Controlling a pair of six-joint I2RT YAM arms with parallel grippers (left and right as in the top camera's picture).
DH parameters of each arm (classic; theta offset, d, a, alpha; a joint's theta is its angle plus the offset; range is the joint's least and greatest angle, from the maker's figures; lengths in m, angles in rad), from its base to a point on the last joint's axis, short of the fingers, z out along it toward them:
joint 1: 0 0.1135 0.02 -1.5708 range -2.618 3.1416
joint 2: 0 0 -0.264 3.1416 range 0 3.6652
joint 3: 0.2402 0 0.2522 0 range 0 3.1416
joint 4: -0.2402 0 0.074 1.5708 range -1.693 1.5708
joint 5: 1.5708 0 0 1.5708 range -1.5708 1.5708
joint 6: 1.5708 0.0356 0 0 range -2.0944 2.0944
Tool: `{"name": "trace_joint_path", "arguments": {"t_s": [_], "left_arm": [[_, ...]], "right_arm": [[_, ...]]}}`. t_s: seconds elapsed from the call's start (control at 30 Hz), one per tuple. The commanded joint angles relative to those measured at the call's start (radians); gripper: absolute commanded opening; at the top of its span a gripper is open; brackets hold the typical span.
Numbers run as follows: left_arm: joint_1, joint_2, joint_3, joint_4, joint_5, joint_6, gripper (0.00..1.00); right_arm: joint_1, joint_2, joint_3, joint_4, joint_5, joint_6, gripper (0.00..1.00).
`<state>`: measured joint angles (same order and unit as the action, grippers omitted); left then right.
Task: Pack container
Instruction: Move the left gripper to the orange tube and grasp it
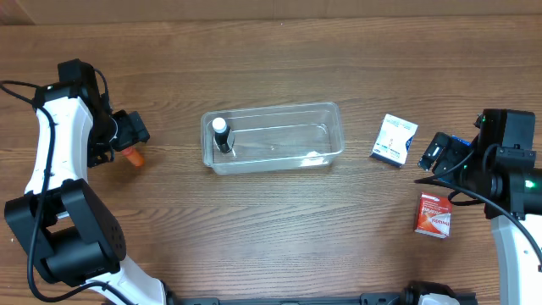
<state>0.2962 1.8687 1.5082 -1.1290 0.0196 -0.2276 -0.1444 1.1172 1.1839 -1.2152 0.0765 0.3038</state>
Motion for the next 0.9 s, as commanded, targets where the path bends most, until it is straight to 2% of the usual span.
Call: {"name": "trace_joint_path", "arguments": {"t_s": [0.0, 0.17, 0.37, 0.47, 0.53, 0.73, 0.87], "left_arm": [[0.003, 0.003, -0.006, 0.004, 0.030, 0.018, 0.87], [0.003, 0.003, -0.006, 0.005, 0.030, 0.018, 0.63], [0.003, 0.003, -0.006, 0.004, 0.030, 0.019, 0.51], [0.003, 0.003, -0.006, 0.004, 0.029, 0.019, 0.40], [0.003, 0.003, -0.006, 0.004, 0.029, 0.019, 0.36], [0.003, 0.003, -0.006, 0.004, 0.024, 0.019, 0.33], [0.003, 0.003, -0.006, 0.004, 0.024, 0.019, 0.22]], "right_arm": [[-0.004, -0.011, 0.016, 0.003, -0.003, 0.007, 1.00], [-0.004, -0.011, 0.016, 0.001, -0.004, 0.007, 1.00], [-0.004, -0.011, 0.016, 0.001, -0.004, 0.007, 1.00], [-0.004, -0.011, 0.016, 0.001, -0.004, 0.007, 1.00], [-0.004, -0.011, 0.016, 0.000, -0.004, 0.007, 1.00], [-0.004, -0.011, 0.016, 0.001, -0.004, 0.007, 1.00], [-0.004, -0.011, 0.016, 0.001, -0.004, 0.007, 1.00]]}}
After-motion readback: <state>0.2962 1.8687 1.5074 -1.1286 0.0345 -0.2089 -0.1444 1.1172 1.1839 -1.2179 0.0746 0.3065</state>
